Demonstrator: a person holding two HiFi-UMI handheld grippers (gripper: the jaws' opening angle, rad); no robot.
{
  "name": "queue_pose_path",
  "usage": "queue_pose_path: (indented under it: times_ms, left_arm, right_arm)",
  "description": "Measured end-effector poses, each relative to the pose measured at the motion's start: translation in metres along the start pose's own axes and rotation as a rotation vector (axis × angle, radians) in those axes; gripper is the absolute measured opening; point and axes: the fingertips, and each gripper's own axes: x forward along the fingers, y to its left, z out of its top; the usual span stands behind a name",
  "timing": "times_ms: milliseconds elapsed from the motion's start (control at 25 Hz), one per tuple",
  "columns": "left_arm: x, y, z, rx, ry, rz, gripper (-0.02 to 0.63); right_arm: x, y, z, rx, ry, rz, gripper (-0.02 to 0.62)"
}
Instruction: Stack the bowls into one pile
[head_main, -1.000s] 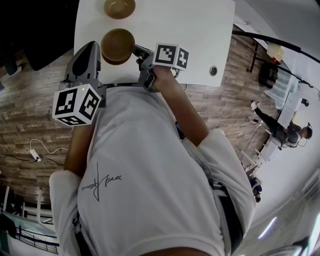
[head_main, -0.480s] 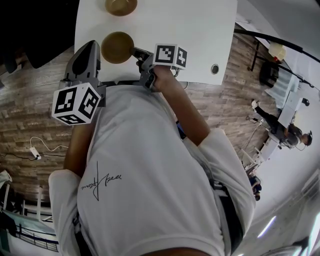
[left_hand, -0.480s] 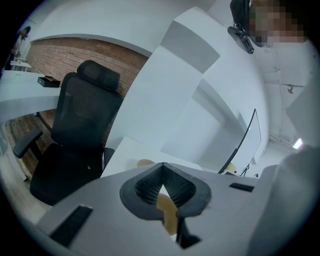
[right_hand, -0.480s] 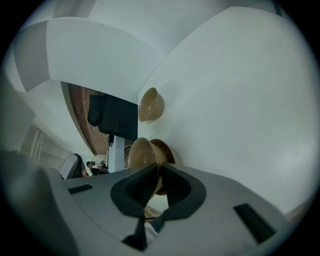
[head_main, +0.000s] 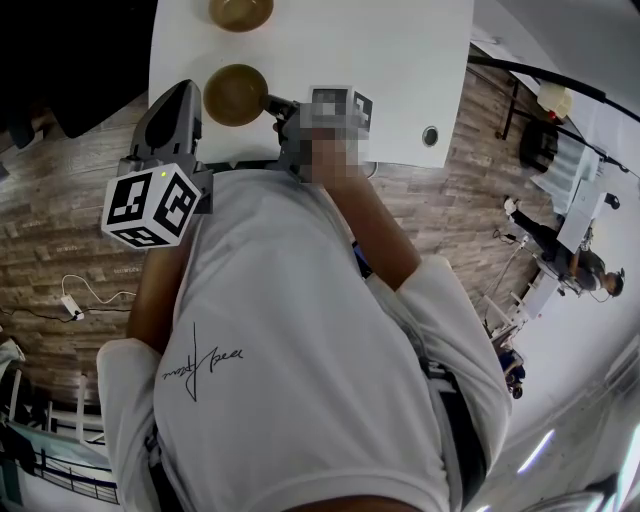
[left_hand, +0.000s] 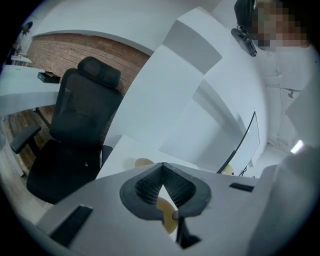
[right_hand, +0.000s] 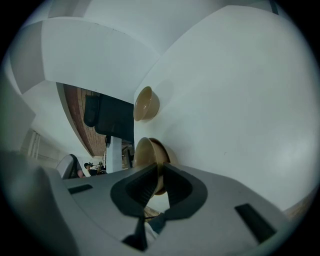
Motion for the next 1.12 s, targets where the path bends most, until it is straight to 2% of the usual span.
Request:
queue_pose_path:
  times_ms: [240, 400, 1120]
  left_arm:
    - [0.0, -0.001, -0.001, -0.007, 0.003, -0.009, 0.003]
    - [-0.002, 0.004, -0.002, -0.009, 0.005, -0.015, 0.003]
    - [0.003, -0.005, -0.004, 0.003, 0.02, -0.045, 0.003]
  right_arm:
    - [-0.002, 0.002, -0.001, 0.015, -0.002, 0.007, 0.036]
    - [-0.001, 0.006, -0.004, 0.021, -0.002, 0.011, 0.077]
    - [-0.019, 0.006, 0.015, -0.025, -0.077, -0.011, 0.078]
